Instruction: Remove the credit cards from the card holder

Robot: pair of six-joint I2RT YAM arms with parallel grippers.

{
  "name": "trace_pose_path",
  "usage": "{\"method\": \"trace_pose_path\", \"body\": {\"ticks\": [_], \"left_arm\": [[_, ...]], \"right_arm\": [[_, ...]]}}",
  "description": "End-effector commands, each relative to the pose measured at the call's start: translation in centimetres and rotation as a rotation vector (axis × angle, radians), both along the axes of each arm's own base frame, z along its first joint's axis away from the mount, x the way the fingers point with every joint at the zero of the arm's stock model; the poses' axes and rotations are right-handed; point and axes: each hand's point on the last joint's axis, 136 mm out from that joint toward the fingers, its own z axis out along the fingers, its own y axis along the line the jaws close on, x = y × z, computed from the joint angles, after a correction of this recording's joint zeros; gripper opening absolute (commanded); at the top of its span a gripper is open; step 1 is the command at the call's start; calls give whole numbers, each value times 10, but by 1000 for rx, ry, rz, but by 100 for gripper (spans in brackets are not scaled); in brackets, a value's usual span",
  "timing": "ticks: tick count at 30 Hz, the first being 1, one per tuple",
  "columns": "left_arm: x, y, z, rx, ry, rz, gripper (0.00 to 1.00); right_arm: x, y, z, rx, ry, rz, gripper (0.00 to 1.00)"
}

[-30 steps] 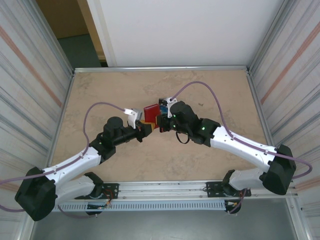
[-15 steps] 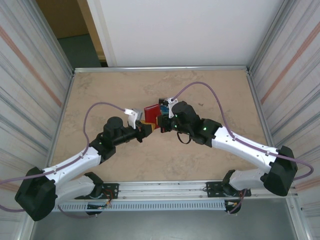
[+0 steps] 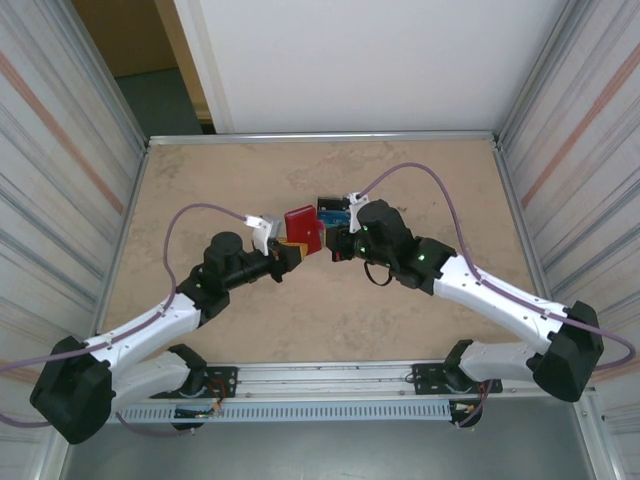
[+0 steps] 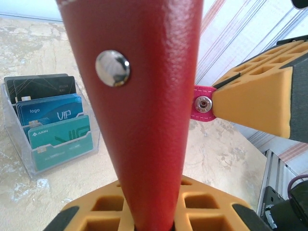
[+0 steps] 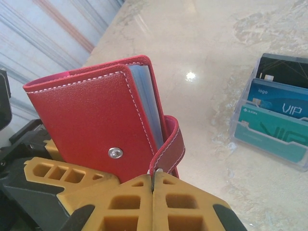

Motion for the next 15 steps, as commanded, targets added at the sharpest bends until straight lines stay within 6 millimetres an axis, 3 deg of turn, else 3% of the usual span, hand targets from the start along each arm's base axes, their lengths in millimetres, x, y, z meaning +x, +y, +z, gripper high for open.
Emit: {"method": "trace_pose_path", "body": {"ticks": [1, 7, 12, 15], "left_arm": [[-2, 1, 26, -26, -76, -27, 0], [-21, 3, 37, -12, -111, -145, 0], [-46, 0, 58, -43, -164, -289, 0], [-49, 0, 68, -57, -173, -302, 0]], "right_arm": [[-6, -7, 7, 7, -13, 17, 0], [-8, -24, 13, 19, -56, 22, 18], [-11, -26, 19, 102, -56, 97, 37], [-18, -19, 27, 177, -65, 192, 50]]}}
